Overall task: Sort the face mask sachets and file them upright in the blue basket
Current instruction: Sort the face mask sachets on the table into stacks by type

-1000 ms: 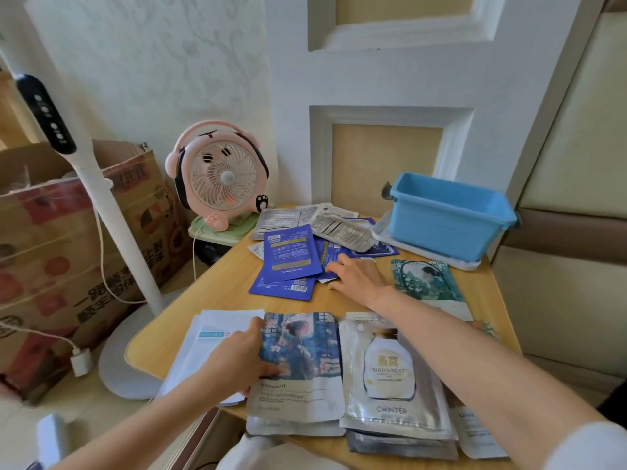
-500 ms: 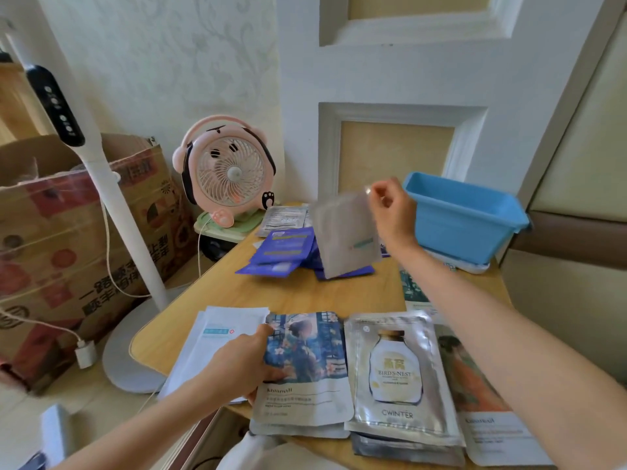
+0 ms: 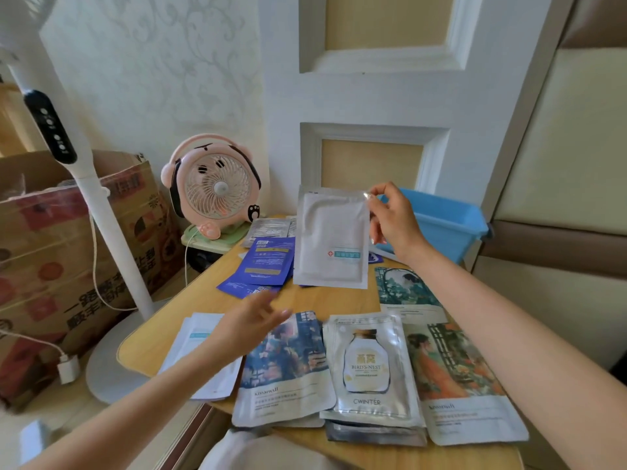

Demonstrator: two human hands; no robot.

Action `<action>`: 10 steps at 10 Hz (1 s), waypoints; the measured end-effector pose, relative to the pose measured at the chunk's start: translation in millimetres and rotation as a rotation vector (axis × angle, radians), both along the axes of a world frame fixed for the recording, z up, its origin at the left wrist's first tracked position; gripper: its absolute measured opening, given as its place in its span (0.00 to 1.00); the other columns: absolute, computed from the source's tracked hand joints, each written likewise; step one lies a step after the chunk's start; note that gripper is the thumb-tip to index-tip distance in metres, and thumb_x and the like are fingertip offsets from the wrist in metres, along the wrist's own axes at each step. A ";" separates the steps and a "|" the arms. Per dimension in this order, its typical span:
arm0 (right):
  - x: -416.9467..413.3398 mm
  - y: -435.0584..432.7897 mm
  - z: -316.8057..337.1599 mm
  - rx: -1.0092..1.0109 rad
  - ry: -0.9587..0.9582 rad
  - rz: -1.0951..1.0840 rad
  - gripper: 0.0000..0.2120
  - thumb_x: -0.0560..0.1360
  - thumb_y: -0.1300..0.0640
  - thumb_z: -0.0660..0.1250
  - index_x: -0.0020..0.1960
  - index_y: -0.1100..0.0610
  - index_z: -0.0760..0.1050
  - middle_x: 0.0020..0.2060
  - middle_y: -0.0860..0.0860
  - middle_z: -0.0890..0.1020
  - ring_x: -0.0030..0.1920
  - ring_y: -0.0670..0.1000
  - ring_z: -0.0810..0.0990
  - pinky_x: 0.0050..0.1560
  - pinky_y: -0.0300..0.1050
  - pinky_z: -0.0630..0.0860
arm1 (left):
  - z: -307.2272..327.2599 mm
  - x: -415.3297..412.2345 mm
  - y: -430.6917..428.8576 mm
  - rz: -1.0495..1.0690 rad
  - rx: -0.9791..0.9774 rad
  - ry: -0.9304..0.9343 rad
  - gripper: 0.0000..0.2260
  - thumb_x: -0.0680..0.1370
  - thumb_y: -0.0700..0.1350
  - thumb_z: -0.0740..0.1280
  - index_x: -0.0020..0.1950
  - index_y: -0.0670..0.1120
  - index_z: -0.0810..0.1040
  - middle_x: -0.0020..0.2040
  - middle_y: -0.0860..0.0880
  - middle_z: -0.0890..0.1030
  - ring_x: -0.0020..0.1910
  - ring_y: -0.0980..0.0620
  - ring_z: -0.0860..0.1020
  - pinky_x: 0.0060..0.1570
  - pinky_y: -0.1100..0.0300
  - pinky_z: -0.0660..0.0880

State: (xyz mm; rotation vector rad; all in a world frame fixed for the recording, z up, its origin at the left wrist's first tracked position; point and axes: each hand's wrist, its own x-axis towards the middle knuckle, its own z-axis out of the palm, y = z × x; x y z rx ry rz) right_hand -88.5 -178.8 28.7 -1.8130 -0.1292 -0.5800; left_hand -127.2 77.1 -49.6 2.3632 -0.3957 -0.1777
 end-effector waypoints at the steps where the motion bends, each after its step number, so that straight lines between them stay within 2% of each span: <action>1: -6.6 0.0 -3.4 0.054 0.139 0.165 0.05 0.80 0.60 0.57 0.45 0.57 0.67 0.18 0.49 0.71 0.17 0.48 0.70 0.18 0.36 0.64 | 18.7 -7.4 -21.0 -0.091 -0.666 0.222 0.23 0.75 0.58 0.64 0.67 0.51 0.68 0.59 0.51 0.78 0.57 0.52 0.78 0.51 0.65 0.74; 2: -12.5 1.6 -10.7 -0.051 0.308 0.276 0.03 0.80 0.61 0.58 0.49 0.60 0.69 0.22 0.50 0.73 0.17 0.47 0.72 0.18 0.36 0.64 | 27.7 -8.3 -45.6 0.006 -0.793 0.212 0.19 0.74 0.43 0.70 0.63 0.44 0.72 0.56 0.45 0.81 0.52 0.47 0.81 0.49 0.53 0.79; 3: -12.7 -15.8 -23.2 -0.227 0.471 0.237 0.05 0.78 0.59 0.63 0.51 0.61 0.73 0.21 0.47 0.73 0.18 0.44 0.71 0.18 0.34 0.64 | 15.1 -15.7 -69.7 0.037 -0.671 0.282 0.19 0.72 0.37 0.71 0.61 0.41 0.71 0.54 0.43 0.81 0.47 0.49 0.81 0.43 0.58 0.79; 4: -14.5 -38.0 -43.4 -0.420 0.713 0.290 0.04 0.75 0.61 0.68 0.49 0.60 0.77 0.26 0.49 0.76 0.22 0.43 0.74 0.22 0.33 0.69 | -8.7 -26.3 -84.1 0.020 -0.542 0.392 0.17 0.71 0.37 0.73 0.55 0.45 0.70 0.54 0.44 0.79 0.46 0.51 0.79 0.43 0.58 0.79; 5: -19.4 -50.2 -66.8 -0.572 0.884 0.346 0.02 0.72 0.62 0.71 0.44 0.57 0.79 0.32 0.50 0.79 0.25 0.43 0.76 0.26 0.34 0.71 | -22.4 -34.1 -92.4 0.025 -0.232 0.353 0.24 0.70 0.44 0.74 0.62 0.45 0.67 0.57 0.47 0.76 0.54 0.49 0.76 0.49 0.58 0.77; 6: -23.8 -56.0 -77.6 -0.617 0.920 0.348 0.02 0.72 0.60 0.71 0.41 0.54 0.80 0.32 0.49 0.79 0.26 0.43 0.73 0.28 0.34 0.68 | -32.7 -34.4 -97.0 -0.007 -0.018 0.258 0.33 0.70 0.48 0.74 0.69 0.45 0.61 0.63 0.46 0.74 0.61 0.48 0.74 0.55 0.57 0.73; 7: -26.9 -58.2 -75.3 -0.614 0.893 0.399 0.05 0.71 0.52 0.72 0.37 0.50 0.80 0.29 0.46 0.75 0.25 0.43 0.66 0.27 0.35 0.62 | -29.2 -34.7 -101.1 -0.085 -0.152 0.215 0.28 0.71 0.42 0.73 0.68 0.46 0.65 0.59 0.44 0.78 0.54 0.48 0.78 0.48 0.59 0.76; 8: -27.3 -59.1 -61.7 -0.453 0.693 0.399 0.10 0.71 0.52 0.72 0.32 0.49 0.78 0.26 0.45 0.70 0.26 0.44 0.62 0.27 0.37 0.57 | 5.5 -22.8 -91.9 -0.072 -0.554 0.223 0.18 0.75 0.42 0.69 0.64 0.47 0.73 0.53 0.42 0.81 0.43 0.49 0.80 0.44 0.56 0.77; 9: -27.4 -56.6 -42.4 0.000 0.472 0.368 0.09 0.66 0.54 0.72 0.43 0.57 0.77 0.27 0.51 0.73 0.21 0.44 0.68 0.21 0.34 0.63 | 29.2 -5.2 -69.1 -0.043 -0.887 0.399 0.24 0.79 0.56 0.57 0.73 0.50 0.62 0.72 0.44 0.67 0.65 0.46 0.73 0.57 0.45 0.72; 10: -33.4 -26.1 -34.3 0.109 0.483 0.462 0.18 0.64 0.56 0.72 0.52 0.61 0.76 0.32 0.59 0.79 0.23 0.47 0.78 0.23 0.36 0.75 | 27.4 -14.1 -67.4 -0.022 -0.111 -0.074 0.24 0.77 0.44 0.62 0.72 0.49 0.61 0.72 0.44 0.66 0.70 0.43 0.66 0.58 0.45 0.72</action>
